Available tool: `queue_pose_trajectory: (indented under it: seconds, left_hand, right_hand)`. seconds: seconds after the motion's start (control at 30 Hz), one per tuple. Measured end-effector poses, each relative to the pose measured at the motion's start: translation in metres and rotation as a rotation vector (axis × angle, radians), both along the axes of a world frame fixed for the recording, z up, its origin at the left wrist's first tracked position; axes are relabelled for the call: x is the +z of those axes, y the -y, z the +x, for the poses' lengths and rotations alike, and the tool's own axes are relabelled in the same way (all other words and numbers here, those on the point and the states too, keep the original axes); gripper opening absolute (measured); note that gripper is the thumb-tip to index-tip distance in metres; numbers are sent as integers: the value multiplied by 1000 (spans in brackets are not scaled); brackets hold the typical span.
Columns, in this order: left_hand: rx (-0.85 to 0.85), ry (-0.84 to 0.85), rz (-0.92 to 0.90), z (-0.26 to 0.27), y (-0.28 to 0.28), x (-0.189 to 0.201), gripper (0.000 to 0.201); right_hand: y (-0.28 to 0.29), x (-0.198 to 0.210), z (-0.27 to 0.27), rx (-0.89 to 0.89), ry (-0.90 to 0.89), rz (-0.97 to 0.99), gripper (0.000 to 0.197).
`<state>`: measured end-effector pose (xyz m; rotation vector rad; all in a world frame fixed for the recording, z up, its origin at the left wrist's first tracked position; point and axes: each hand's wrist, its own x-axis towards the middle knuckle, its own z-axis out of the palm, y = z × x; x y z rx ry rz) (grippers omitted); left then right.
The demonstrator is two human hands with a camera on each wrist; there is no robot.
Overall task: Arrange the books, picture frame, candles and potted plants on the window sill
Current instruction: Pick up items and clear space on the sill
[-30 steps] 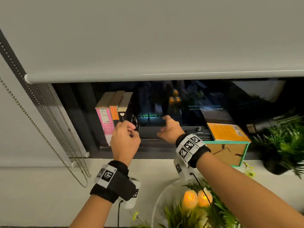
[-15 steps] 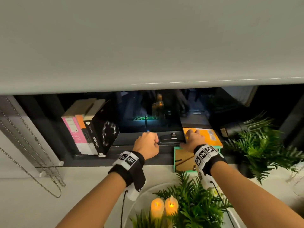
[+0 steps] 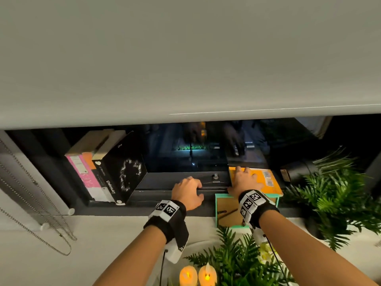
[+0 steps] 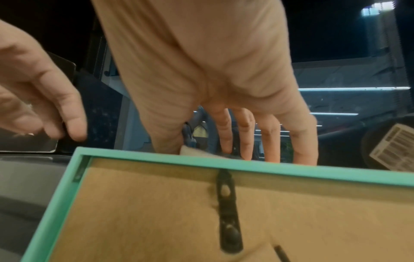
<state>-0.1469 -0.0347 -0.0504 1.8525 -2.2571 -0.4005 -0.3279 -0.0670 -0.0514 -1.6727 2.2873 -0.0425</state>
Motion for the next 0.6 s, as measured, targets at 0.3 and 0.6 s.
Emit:
queue_pose_trajectory:
  seconds: [0.3,0.6]
  left_hand:
    - [403,37,-164,70,17,18,41]
    - [531,-56,-195,118,5,21,37]
  right_hand:
    - [3,7,2,85,19,-223,19]
    - [4,41,-3,90,-168,-481,32]
